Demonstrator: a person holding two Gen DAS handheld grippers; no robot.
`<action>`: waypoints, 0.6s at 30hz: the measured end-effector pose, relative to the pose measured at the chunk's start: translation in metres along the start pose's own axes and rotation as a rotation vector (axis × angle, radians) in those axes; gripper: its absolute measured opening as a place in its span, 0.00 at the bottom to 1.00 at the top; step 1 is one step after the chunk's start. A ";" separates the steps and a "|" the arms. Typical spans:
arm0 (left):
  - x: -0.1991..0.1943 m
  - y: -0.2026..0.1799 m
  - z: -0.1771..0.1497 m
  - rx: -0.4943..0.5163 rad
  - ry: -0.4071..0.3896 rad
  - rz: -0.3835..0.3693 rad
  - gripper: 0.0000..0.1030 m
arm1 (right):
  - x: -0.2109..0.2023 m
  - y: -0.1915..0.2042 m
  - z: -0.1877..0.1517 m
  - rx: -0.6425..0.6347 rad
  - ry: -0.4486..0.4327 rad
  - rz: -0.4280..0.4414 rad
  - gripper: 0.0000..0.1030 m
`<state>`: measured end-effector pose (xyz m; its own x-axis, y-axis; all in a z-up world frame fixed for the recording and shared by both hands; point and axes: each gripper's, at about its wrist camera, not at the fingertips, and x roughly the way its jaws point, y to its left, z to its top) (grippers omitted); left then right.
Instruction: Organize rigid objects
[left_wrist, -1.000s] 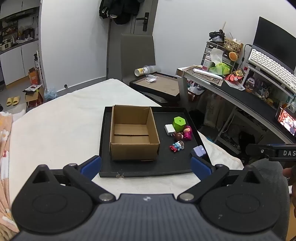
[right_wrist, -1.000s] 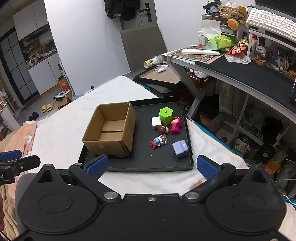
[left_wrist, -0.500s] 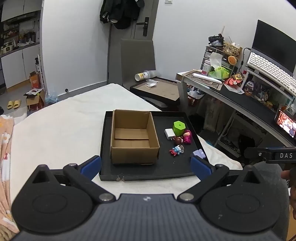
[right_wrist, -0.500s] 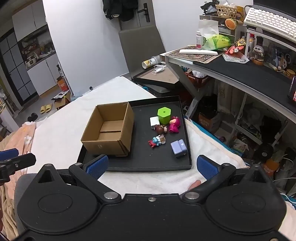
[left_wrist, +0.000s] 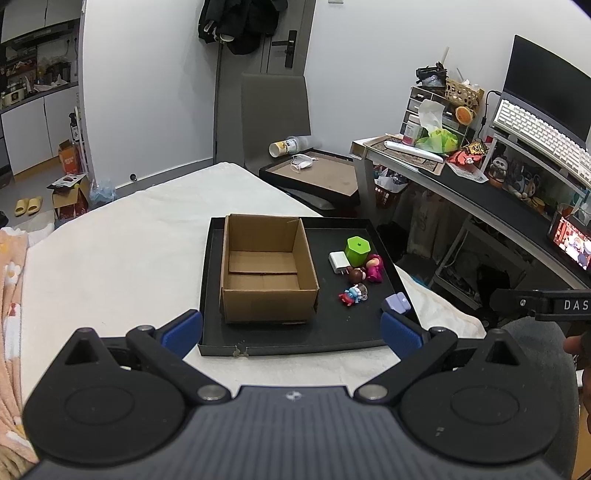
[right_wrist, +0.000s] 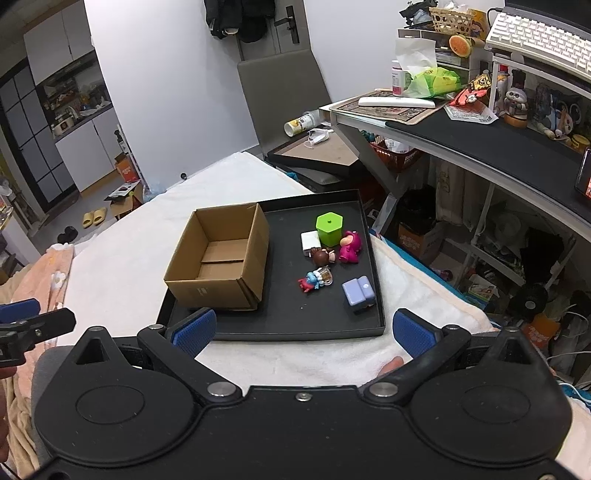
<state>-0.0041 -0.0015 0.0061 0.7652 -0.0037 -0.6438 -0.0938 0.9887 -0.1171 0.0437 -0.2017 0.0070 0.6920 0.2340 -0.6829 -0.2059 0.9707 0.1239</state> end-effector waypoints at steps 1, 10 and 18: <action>0.000 0.000 0.000 -0.002 0.001 -0.001 0.99 | 0.000 0.000 0.000 0.000 0.000 -0.001 1.00; 0.001 0.001 0.000 -0.004 0.001 -0.003 0.99 | 0.000 -0.001 -0.001 0.000 0.000 -0.002 1.00; 0.000 0.001 -0.002 0.001 -0.001 -0.003 0.99 | 0.000 0.000 0.000 -0.005 -0.005 -0.005 1.00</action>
<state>-0.0054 -0.0009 0.0045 0.7661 -0.0067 -0.6427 -0.0907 0.9888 -0.1184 0.0437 -0.2018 0.0071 0.6964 0.2295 -0.6800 -0.2058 0.9716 0.1172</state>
